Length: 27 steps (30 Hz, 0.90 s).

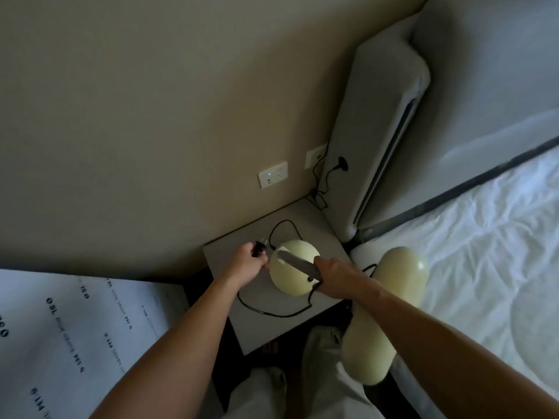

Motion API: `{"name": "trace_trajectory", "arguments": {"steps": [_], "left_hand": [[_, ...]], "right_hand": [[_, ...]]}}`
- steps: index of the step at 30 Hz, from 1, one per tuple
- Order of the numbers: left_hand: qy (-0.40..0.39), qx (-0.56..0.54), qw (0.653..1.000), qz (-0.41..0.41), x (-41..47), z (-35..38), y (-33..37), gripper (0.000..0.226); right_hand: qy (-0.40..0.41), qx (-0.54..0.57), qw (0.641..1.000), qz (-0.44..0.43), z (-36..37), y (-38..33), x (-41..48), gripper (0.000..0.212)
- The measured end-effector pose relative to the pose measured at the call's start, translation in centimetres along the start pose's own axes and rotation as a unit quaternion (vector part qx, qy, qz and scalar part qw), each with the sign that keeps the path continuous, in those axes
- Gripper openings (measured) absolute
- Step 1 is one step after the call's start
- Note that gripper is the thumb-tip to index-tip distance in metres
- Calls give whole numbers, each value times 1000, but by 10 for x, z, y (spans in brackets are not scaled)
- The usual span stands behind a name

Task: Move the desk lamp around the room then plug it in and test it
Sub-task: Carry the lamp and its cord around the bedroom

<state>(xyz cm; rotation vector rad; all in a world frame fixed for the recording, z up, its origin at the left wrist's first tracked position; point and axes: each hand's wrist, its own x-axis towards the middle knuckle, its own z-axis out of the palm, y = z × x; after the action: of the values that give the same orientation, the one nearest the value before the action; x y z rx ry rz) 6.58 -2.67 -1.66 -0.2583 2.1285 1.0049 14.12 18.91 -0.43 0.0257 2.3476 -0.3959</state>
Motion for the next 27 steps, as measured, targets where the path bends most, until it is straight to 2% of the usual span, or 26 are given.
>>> {"name": "trace_trajectory", "arguments": {"steps": [3,6,9,12,15,16,18,23,26,27], "left_hand": [[-1,65,997,31,-10,7,-6,16],[-22,152,977,145,-37,29,0,29],[-68,264,915,298,-71,69,12,40],[-149,345,850,370,-98,123,33,34],[-222,344,833,374,-129,174,53,21],[-279,355,804,387,-159,216,58,20],[-334,359,791,367,-184,240,65,21],[-475,406,683,378,-286,326,58,52],[-530,415,637,375,-364,386,34,59],[-540,411,633,373,-379,397,30,61]], "right_hand": [[26,-2,1000,16,2,0,-49,38],[61,42,995,61,9,3,-111,32],[93,100,985,102,28,21,-177,27],[109,168,969,143,59,45,-252,18],[117,188,958,181,96,64,-321,14],[131,219,942,221,125,70,-369,14],[143,223,937,226,141,74,-399,15],[190,200,913,301,207,75,-521,16],[203,204,887,361,270,72,-605,15],[205,200,884,370,280,74,-620,15]]}}
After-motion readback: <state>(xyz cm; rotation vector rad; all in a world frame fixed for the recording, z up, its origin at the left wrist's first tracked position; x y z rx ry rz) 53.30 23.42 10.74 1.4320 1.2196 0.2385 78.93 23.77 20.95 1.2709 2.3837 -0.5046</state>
